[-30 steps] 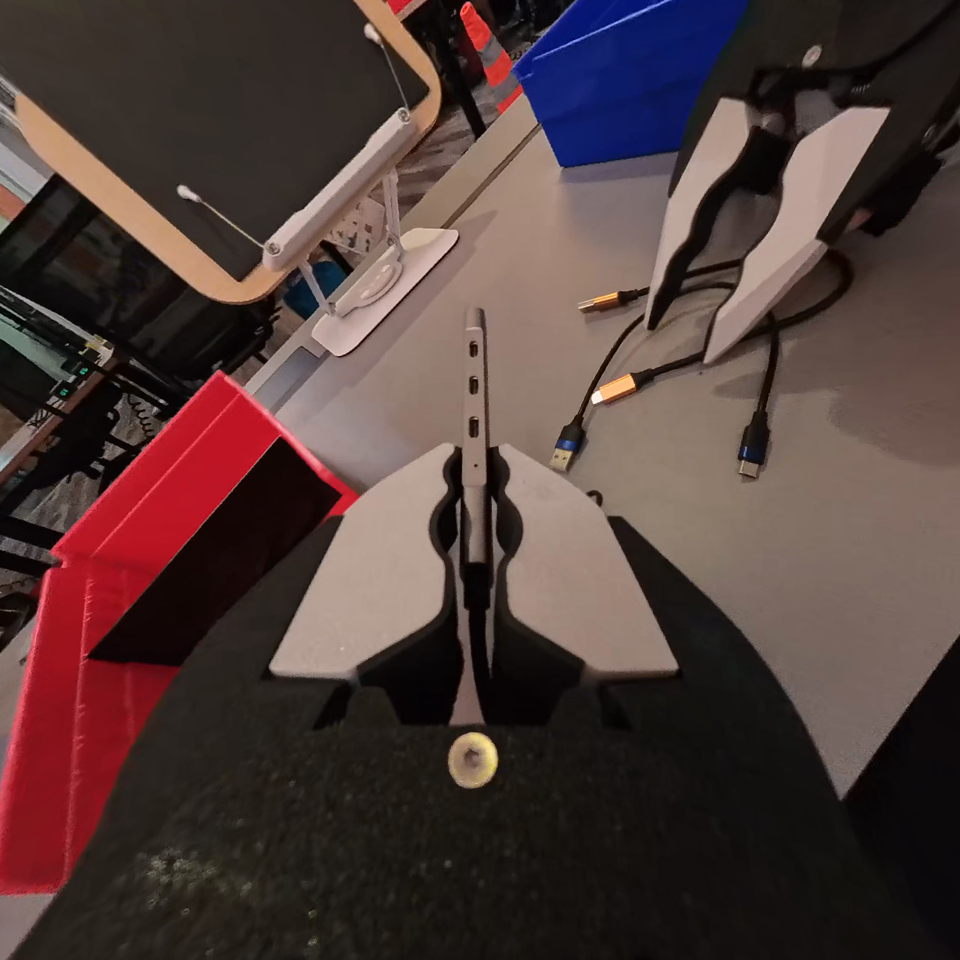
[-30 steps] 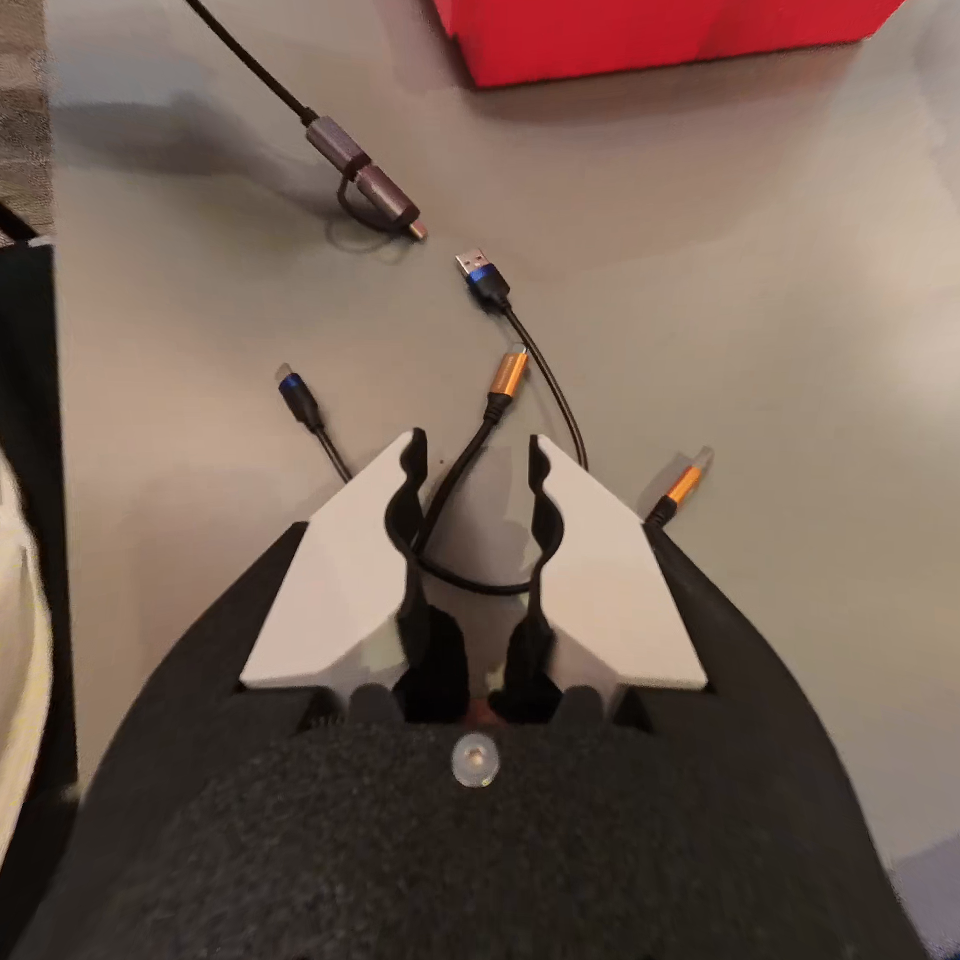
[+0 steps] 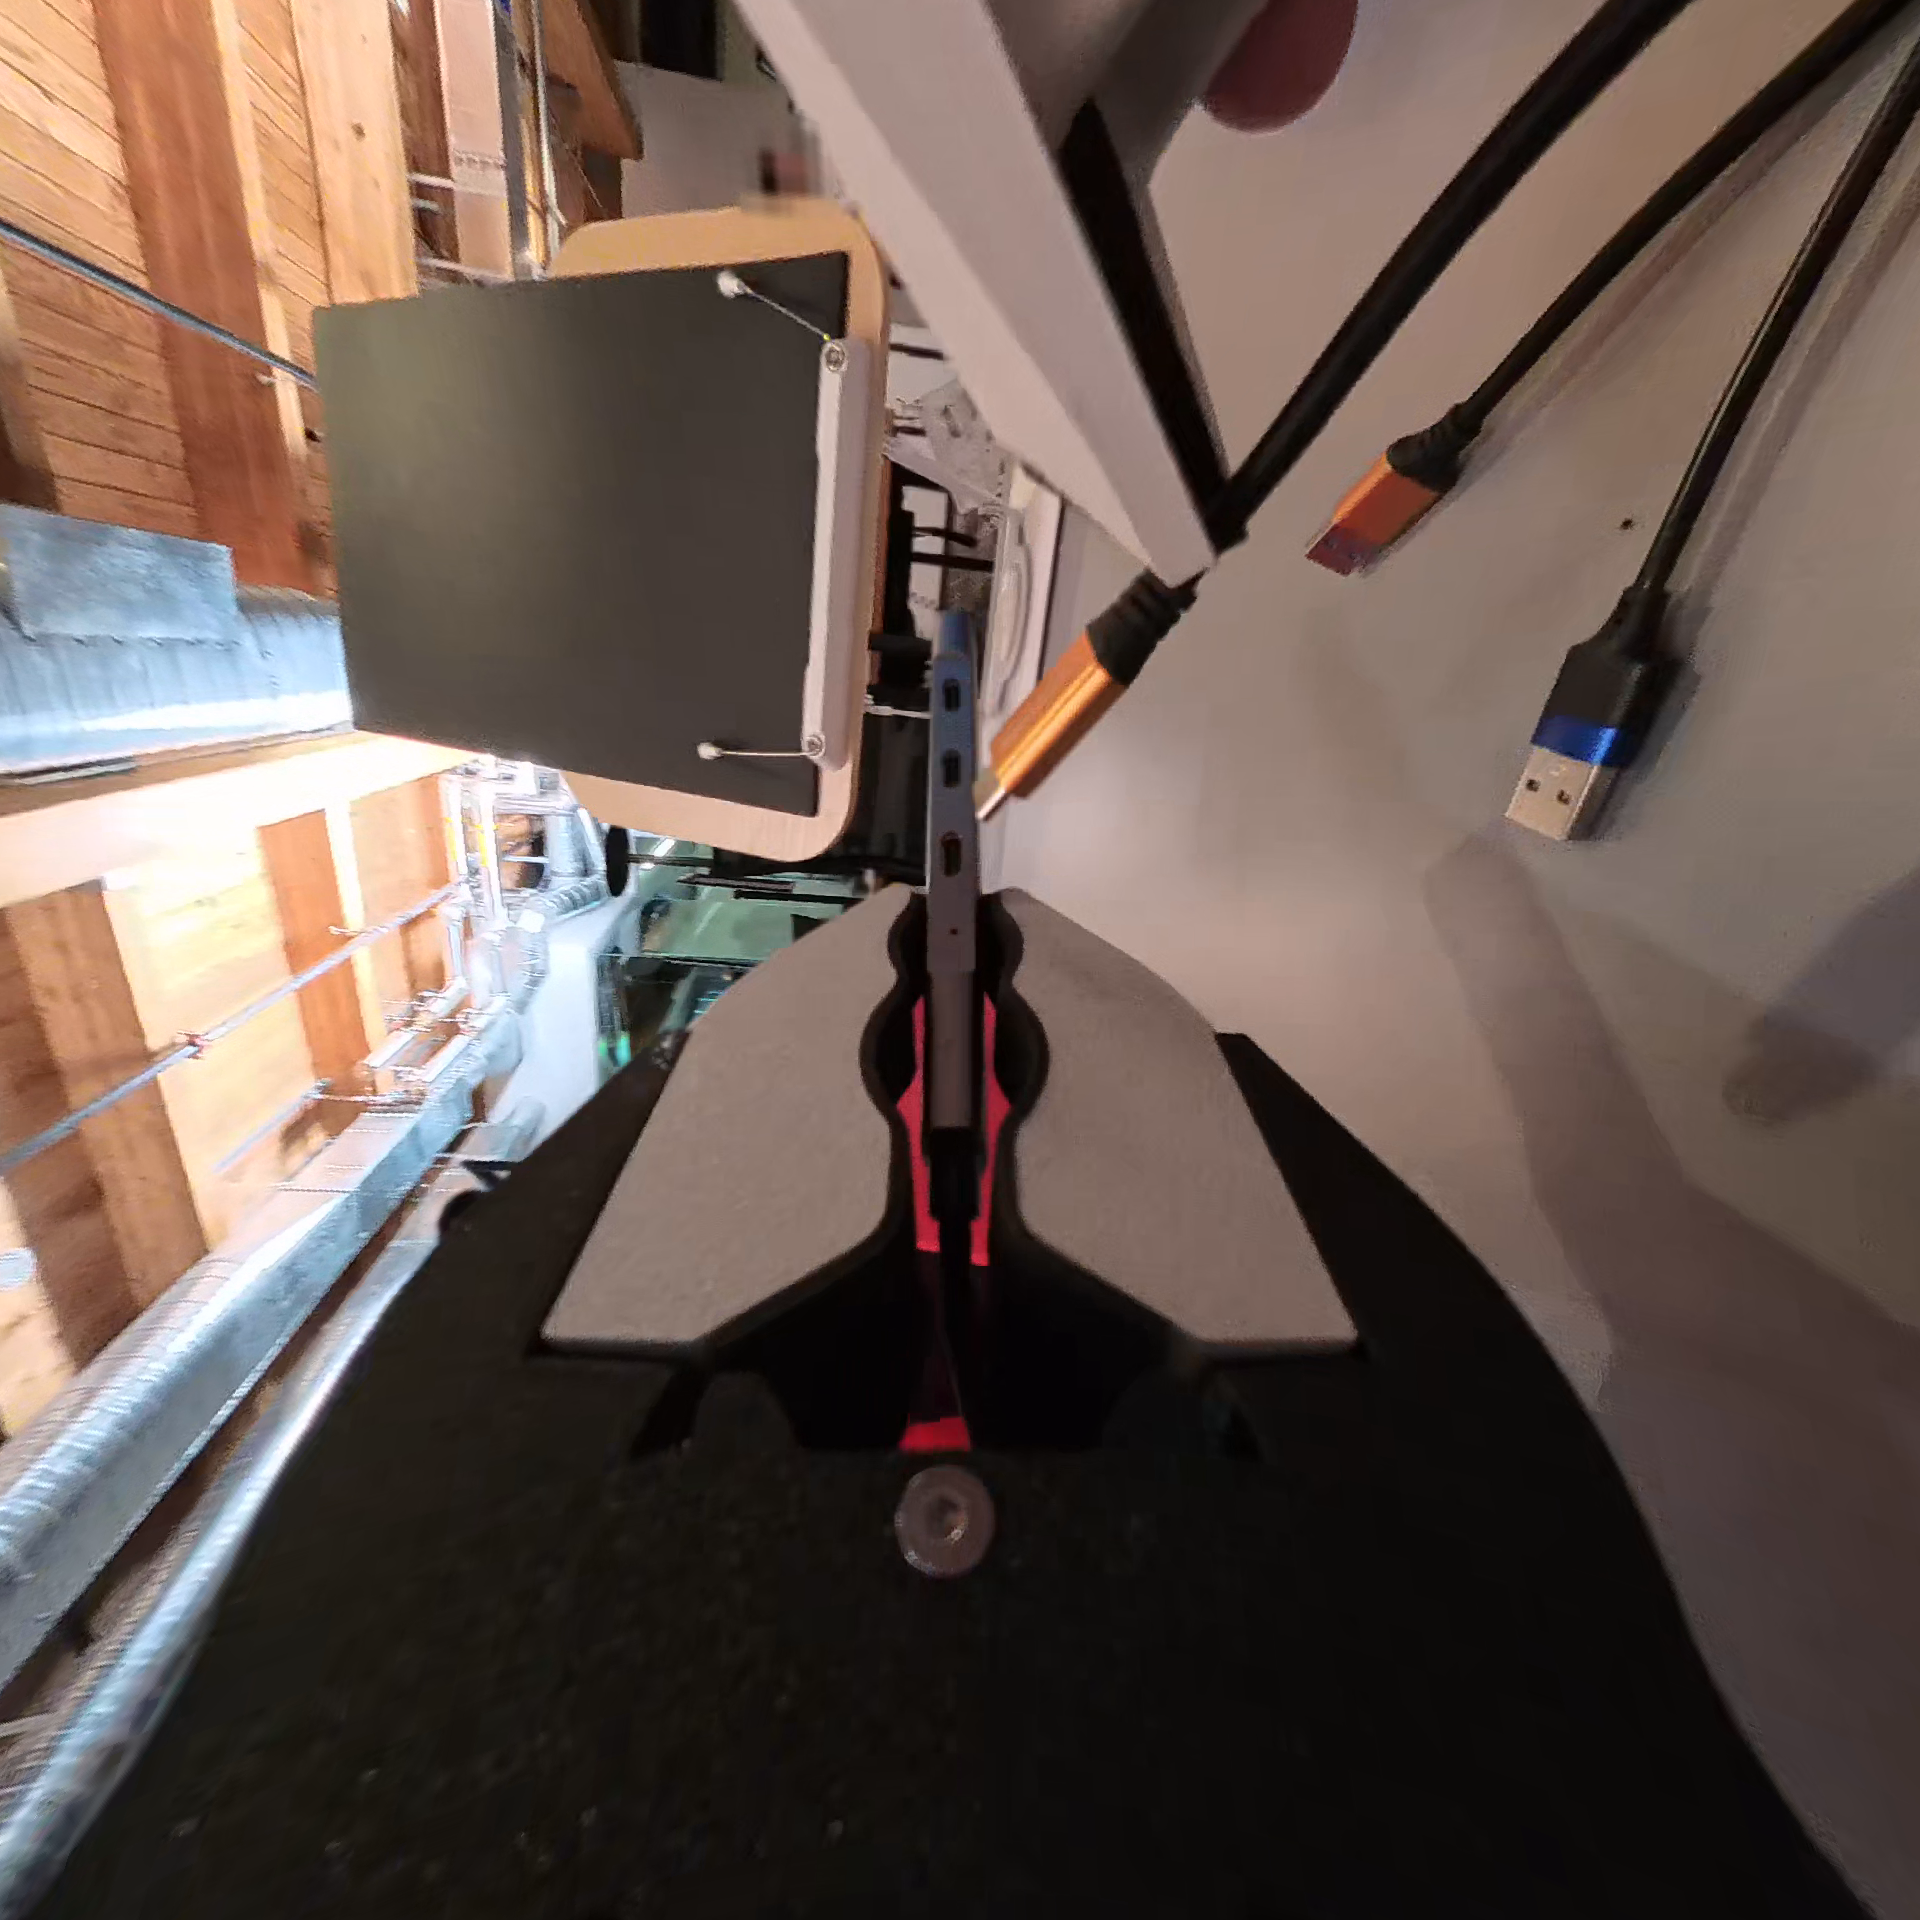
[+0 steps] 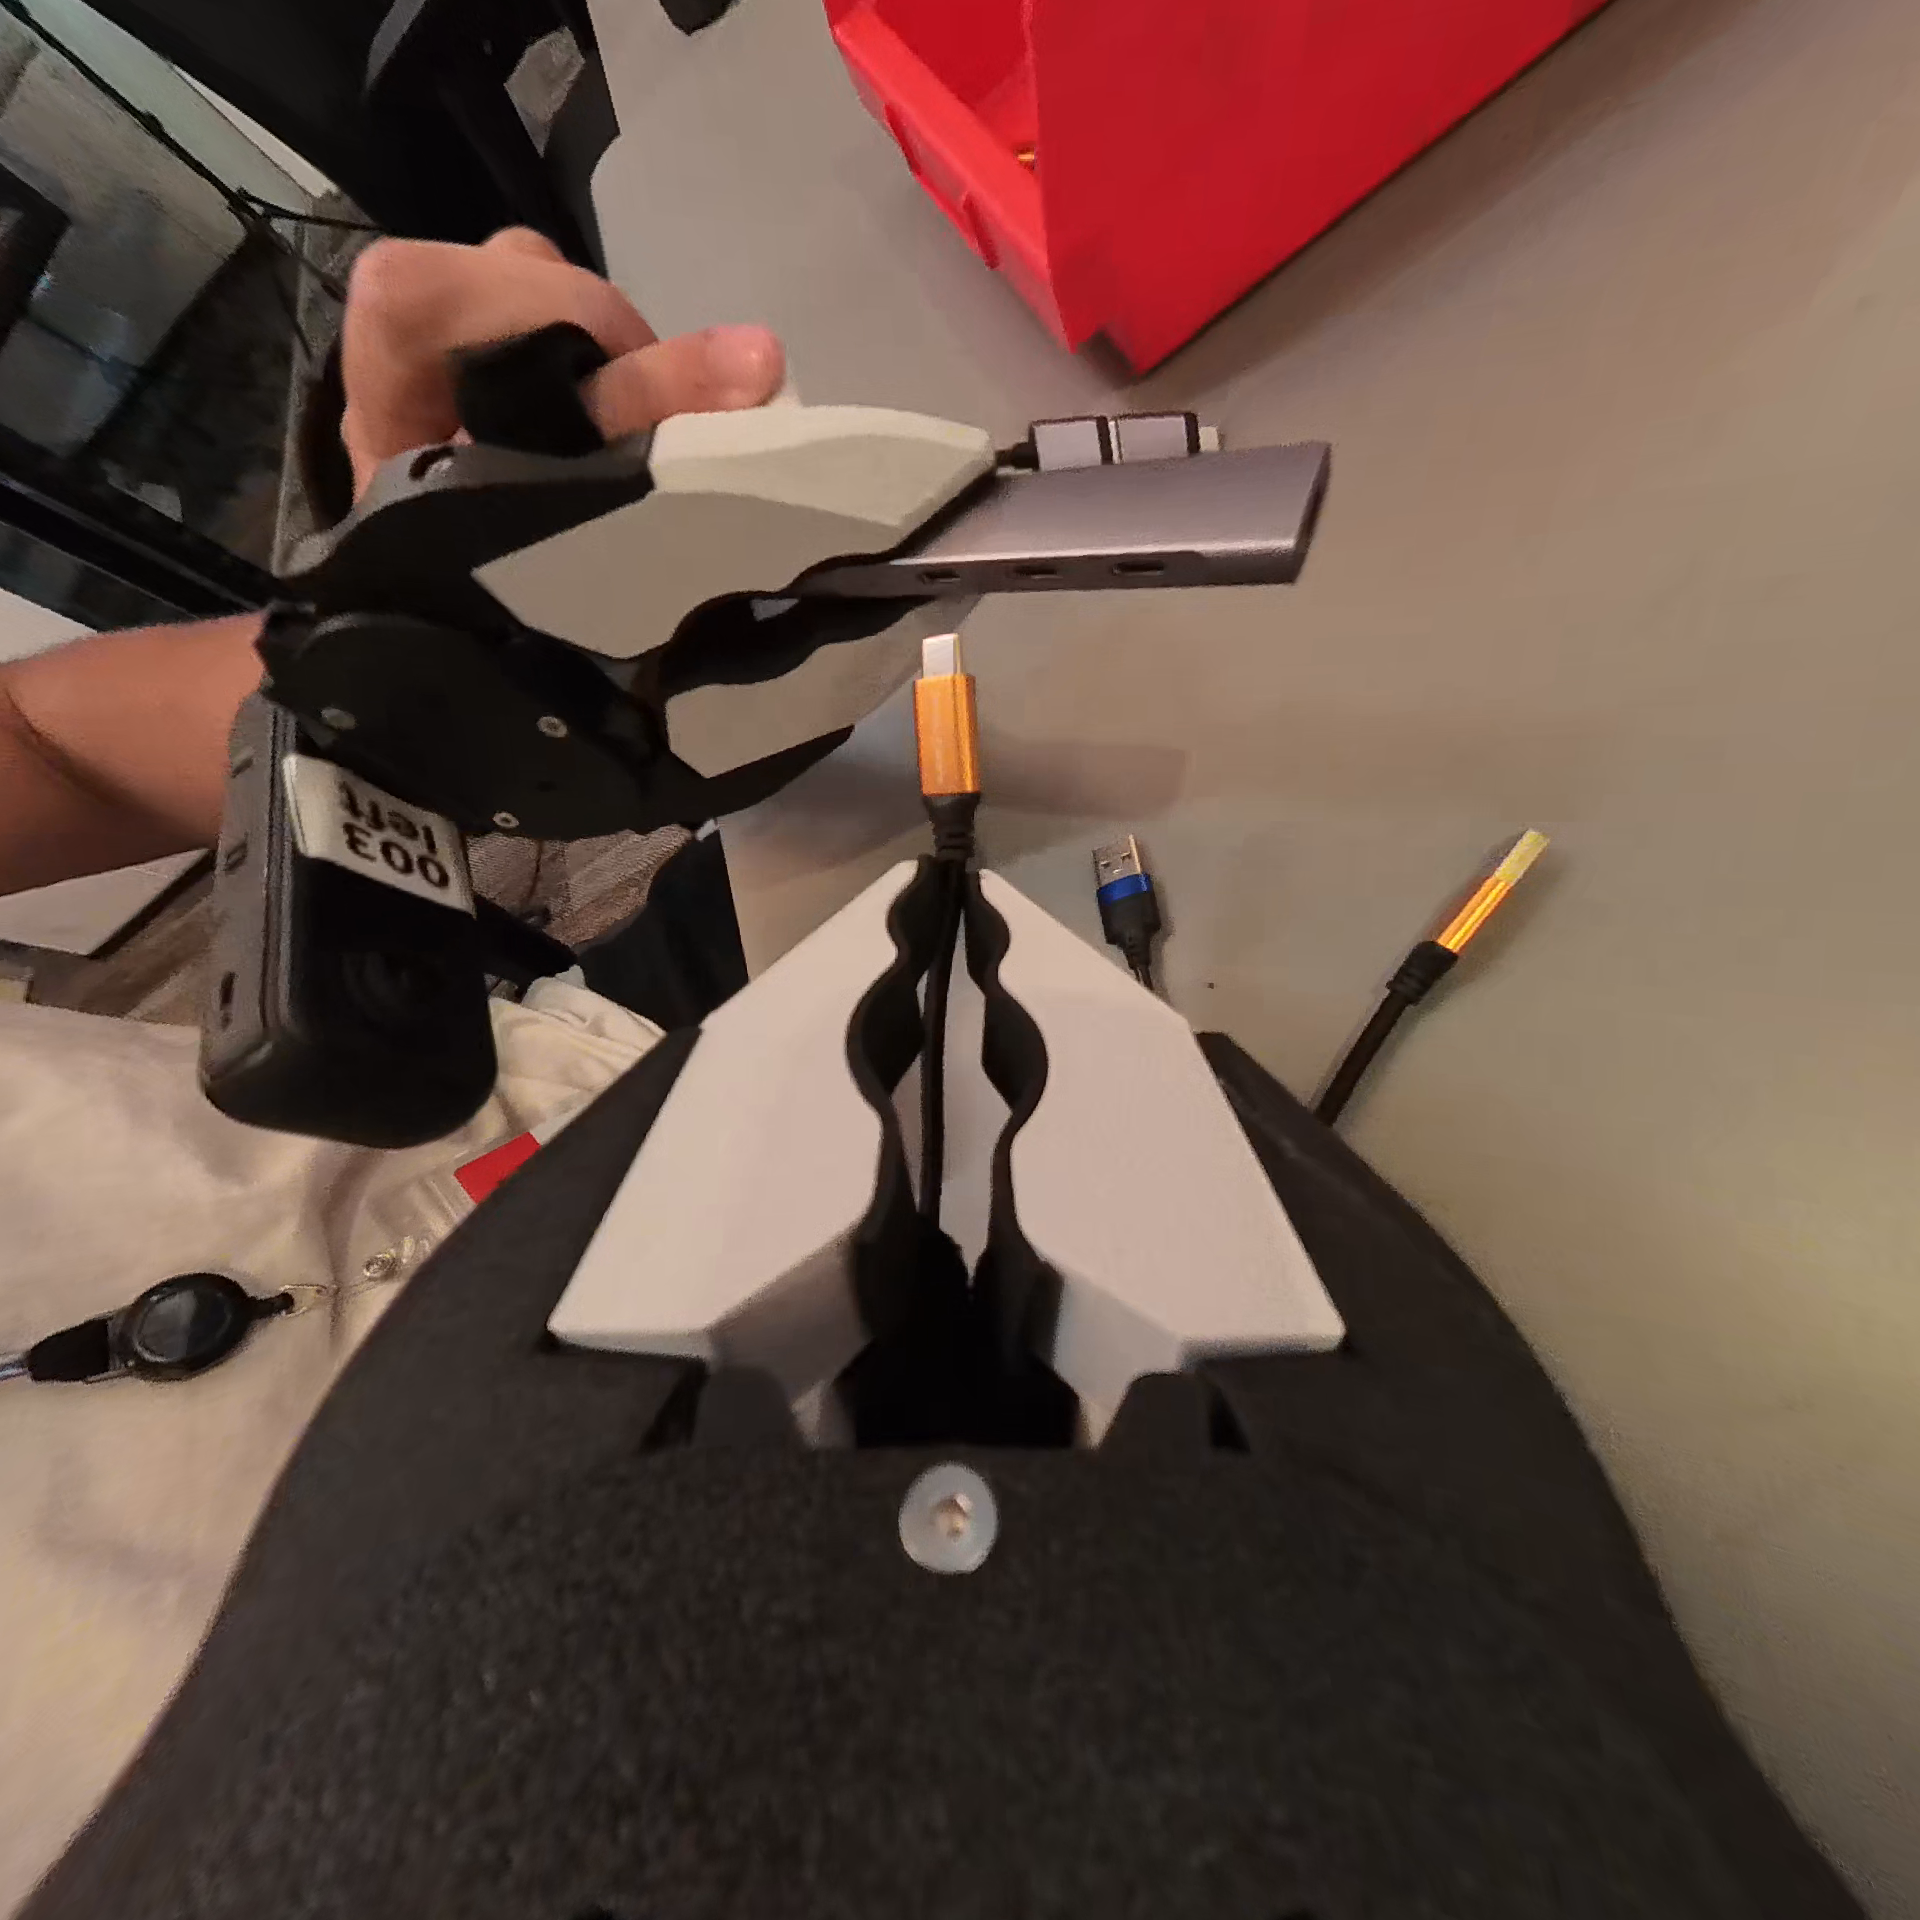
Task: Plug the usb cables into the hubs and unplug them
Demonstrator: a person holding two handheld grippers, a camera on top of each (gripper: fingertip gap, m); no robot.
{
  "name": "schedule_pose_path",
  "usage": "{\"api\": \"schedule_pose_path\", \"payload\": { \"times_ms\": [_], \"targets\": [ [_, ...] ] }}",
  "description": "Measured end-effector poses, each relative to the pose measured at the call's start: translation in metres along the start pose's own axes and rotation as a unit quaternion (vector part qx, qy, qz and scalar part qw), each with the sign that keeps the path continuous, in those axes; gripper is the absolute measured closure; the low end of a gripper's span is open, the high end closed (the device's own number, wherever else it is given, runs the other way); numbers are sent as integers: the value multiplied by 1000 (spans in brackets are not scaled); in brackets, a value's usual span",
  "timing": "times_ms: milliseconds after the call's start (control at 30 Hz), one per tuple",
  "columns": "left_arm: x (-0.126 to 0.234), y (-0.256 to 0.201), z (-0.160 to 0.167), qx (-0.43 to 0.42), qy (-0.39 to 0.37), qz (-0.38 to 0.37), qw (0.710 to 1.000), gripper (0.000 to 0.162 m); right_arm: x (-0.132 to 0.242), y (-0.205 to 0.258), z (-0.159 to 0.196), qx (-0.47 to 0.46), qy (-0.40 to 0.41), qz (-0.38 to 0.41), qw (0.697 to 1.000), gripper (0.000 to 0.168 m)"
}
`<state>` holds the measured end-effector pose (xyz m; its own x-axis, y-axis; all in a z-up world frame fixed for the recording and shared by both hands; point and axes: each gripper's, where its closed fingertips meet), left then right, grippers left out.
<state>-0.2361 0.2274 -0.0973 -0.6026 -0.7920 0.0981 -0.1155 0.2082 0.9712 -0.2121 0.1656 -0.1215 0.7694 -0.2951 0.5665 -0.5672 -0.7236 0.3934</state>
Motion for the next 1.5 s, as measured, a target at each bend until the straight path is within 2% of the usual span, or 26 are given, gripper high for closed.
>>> {"api": "schedule_pose_path", "payload": {
  "times_ms": [33, 233, 867, 1400, 1500],
  "targets": [
    [0, 0, 0, -11, 2, -4, 1000, 153, -1, -2, 0, -5, -1, 1, 1000, 167],
    [-1, -7, -1, -55, 4, -11, 998, 153, -4, 0, -3, -22, -14, -19, 999, 167],
    [0, -10, 3, -74, 16, -12, 997, 153, -10, 0, 3, -27, -3, -26, 999, 166],
    [0, -17, 3, -123, 24, -16, 992, 153, -8, -5, 4, -35, -3, -19, 999, 166],
    [0, -19, 5, -128, 27, -13, 991, 153, -5, -4, -2, -11, -10, 2, 1000, 167]
  ]
}}
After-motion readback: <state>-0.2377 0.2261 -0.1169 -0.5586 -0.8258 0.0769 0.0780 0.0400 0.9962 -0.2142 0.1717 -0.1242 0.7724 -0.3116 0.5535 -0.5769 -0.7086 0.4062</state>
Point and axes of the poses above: each gripper's, where its closed fingertips meet, x back along the fingers, z out of its underside, y = z × x across the jaws, and after that the axes turned 6 degrees about x, right-handed
